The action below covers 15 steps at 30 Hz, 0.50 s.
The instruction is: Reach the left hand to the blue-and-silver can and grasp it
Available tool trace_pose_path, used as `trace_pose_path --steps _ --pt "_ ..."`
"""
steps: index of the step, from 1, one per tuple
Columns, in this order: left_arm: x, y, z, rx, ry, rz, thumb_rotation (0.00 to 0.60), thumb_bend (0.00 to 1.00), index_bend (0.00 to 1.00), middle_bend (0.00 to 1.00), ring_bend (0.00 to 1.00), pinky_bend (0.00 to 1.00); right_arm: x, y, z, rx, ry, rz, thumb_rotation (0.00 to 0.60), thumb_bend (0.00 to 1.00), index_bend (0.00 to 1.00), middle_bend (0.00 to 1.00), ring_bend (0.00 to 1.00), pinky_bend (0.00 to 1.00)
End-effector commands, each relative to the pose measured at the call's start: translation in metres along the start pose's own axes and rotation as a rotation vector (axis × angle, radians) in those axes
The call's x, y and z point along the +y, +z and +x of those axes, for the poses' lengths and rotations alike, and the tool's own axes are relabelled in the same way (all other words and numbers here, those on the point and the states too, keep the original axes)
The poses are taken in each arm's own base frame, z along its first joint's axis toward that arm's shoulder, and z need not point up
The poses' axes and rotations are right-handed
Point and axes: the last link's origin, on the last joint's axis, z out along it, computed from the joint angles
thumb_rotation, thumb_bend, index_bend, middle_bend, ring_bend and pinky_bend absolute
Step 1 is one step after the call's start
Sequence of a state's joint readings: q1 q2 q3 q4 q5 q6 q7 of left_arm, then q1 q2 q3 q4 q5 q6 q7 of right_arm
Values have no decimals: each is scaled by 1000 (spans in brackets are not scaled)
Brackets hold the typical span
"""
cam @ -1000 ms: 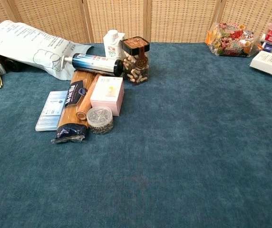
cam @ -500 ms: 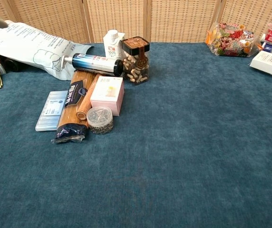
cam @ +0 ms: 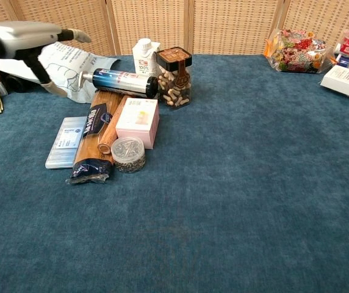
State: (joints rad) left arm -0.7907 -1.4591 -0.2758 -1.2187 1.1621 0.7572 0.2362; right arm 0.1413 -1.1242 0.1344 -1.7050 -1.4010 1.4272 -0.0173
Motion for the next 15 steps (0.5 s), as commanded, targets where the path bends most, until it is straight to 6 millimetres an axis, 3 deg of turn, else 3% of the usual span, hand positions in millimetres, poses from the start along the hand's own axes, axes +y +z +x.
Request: trace_pose_path --steps 1,15 --pt "14 23 -2 -12 -3 14 600 6 58 0 0 0 1 1 0 -3 6 0 600 0 0 0 0 0" --pt "50 77 -11 -70 26 53 600 6 57 0 0 0 3 4 1 -11 35 2 600 0 0 0 0 0"
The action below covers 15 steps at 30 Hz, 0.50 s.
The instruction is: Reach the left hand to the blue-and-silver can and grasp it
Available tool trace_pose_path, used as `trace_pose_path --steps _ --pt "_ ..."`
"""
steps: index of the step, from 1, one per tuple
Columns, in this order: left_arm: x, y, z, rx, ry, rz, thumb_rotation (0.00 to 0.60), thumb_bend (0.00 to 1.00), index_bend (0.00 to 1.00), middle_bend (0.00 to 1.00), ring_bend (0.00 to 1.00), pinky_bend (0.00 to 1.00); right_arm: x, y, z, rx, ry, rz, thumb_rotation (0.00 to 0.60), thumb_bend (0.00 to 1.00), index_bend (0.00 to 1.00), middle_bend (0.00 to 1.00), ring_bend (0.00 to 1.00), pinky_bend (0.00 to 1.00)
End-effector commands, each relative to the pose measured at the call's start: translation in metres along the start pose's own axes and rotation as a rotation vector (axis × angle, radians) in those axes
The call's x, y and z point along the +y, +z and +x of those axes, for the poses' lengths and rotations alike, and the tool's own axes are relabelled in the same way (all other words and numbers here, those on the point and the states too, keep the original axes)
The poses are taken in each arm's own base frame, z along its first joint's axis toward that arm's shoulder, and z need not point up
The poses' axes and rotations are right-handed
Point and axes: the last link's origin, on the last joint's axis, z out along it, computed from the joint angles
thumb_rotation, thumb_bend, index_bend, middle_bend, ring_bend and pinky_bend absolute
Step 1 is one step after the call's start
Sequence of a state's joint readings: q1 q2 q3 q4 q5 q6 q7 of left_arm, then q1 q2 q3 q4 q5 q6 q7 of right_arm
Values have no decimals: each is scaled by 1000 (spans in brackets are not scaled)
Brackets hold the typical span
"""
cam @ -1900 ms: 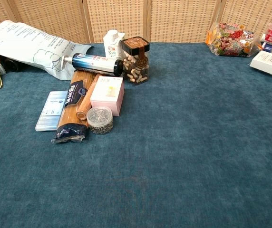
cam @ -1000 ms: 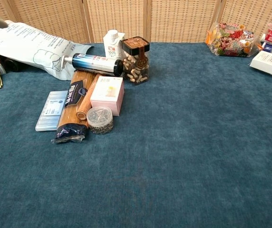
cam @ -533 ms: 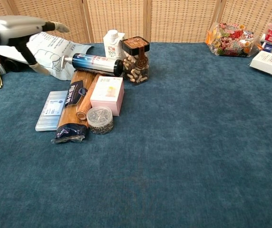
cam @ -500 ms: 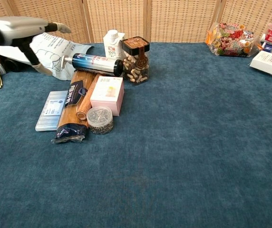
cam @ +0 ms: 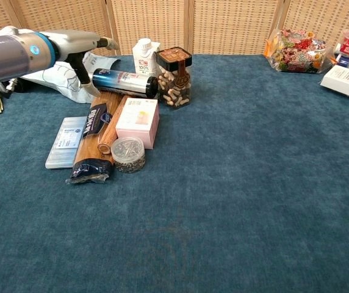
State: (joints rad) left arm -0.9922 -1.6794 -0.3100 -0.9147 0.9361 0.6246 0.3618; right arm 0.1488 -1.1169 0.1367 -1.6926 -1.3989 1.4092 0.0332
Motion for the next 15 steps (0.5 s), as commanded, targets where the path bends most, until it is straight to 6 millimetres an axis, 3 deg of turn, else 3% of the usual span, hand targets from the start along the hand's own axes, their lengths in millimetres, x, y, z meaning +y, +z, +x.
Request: trace_pose_path --steps 1,6,9,12,13,15 --pt "13 11 -3 -18 18 -2 600 6 57 0 0 0 1 1 0 0 3 0 600 0 0 0 0 0" --pt "22 22 -10 -49 40 9 600 6 71 0 0 0 0 0 1 -1 14 6 600 0 0 0 0 0" --pt "28 27 -13 -55 38 15 600 8 157 25 16 52 0 0 2 -2 18 11 600 0 0 0 0 0" --pt "37 31 -13 -32 57 16 600 25 350 346 297 391 0 -1 3 2 21 11 600 0 0 0 0 0" --pt "38 31 -14 -22 72 16 600 36 482 508 452 570 0 -1 3 2 21 11 600 0 0 0 0 0" --pt "41 32 -13 -3 92 17 600 56 667 708 643 743 0 -1 3 2 23 13 600 0 0 0 0 0"
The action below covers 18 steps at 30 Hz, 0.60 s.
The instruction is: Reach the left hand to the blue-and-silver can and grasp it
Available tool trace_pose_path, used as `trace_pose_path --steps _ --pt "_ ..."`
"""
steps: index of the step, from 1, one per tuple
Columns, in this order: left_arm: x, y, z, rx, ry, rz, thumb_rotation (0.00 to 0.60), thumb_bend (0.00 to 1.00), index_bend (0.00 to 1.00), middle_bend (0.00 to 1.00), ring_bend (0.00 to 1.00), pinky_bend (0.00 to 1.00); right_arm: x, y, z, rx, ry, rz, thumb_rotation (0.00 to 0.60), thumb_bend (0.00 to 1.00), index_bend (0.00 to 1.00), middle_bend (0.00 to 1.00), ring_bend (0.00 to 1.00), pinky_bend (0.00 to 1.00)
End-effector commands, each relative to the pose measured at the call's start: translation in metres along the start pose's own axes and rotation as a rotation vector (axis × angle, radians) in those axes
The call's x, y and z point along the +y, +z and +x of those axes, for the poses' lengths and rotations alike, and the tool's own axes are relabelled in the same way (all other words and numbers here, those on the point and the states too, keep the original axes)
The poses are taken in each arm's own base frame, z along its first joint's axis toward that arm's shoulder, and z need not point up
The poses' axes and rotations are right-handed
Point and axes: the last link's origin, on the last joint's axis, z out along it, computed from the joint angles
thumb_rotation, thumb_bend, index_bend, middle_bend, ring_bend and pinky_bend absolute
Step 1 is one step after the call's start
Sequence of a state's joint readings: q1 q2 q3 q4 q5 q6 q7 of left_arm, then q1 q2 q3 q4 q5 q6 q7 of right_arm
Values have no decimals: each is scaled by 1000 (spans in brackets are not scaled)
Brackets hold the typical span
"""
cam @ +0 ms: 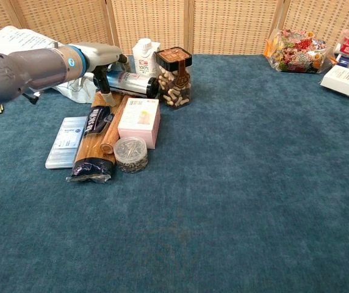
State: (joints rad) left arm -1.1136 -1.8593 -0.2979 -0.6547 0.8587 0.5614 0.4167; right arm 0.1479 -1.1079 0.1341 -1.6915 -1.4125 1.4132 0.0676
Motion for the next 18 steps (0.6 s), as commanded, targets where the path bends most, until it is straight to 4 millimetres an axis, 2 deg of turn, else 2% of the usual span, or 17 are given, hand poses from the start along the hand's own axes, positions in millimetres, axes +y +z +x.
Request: trace_pose_path --steps 1,5,10,15,18 --pt "8 1 2 36 34 -2 600 65 731 780 715 782 0 0 -1 -2 1 3 600 0 0 0 0 0" --pt "6 -1 10 70 34 0 600 75 772 836 771 821 -2 0 -2 -10 -1 9 600 0 0 0 0 0" --pt "-7 -13 34 141 12 -9 600 78 774 843 779 825 -3 -1 -2 -8 -4 13 600 0 0 0 0 0" --pt "-21 -38 65 210 -32 -25 600 77 775 848 778 825 -7 -2 -3 -13 -8 24 600 0 0 0 0 0" --pt "-31 -62 90 259 -63 -31 600 77 775 848 779 826 -10 -4 -4 -16 -11 34 600 0 0 0 0 0"
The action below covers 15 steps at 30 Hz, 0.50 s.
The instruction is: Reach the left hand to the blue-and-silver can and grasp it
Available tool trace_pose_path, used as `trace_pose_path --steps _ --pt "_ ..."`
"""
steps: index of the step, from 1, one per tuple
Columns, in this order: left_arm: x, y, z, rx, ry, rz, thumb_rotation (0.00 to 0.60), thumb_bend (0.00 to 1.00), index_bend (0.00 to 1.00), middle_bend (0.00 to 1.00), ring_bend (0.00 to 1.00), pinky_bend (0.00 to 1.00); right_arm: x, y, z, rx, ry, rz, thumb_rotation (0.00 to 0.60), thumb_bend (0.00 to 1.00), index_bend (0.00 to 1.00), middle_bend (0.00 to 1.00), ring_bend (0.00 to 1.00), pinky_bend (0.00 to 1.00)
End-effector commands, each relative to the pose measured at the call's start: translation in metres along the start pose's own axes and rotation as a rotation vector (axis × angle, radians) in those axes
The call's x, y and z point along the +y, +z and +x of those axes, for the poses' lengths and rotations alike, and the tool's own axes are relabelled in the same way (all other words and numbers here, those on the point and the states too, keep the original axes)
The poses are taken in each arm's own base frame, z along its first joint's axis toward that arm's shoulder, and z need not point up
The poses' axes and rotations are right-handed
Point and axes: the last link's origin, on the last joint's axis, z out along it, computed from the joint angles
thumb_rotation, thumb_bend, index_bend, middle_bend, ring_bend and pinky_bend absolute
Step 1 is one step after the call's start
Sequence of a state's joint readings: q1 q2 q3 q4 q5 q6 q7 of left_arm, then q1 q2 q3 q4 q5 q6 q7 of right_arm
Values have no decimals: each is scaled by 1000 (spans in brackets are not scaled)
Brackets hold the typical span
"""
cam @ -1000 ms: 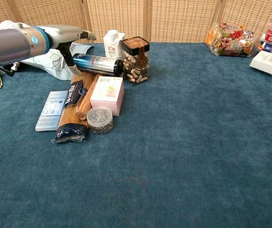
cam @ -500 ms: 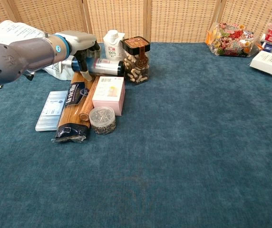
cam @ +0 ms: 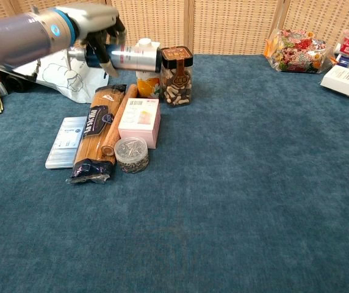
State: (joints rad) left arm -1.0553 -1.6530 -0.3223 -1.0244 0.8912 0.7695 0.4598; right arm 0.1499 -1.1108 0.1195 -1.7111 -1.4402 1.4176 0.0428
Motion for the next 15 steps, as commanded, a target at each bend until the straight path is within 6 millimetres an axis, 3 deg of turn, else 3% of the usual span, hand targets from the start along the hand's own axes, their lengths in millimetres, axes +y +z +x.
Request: trace_pose_path --steps 1,6,10,15 --pt "-25 -31 51 101 -34 22 600 77 775 849 779 826 -2 -1 -1 -3 -2 6 600 0 0 0 0 0" --pt "-34 -58 98 175 -50 25 600 76 776 850 779 823 -4 -2 -1 -10 -10 10 600 0 0 0 0 0" --pt "-38 -74 123 214 -45 27 600 75 776 851 779 823 -6 -3 -1 -4 -11 14 600 0 0 0 0 0" --pt "-42 -85 135 224 -49 35 600 75 777 850 780 821 -7 -4 0 3 -9 14 600 0 0 0 0 0"
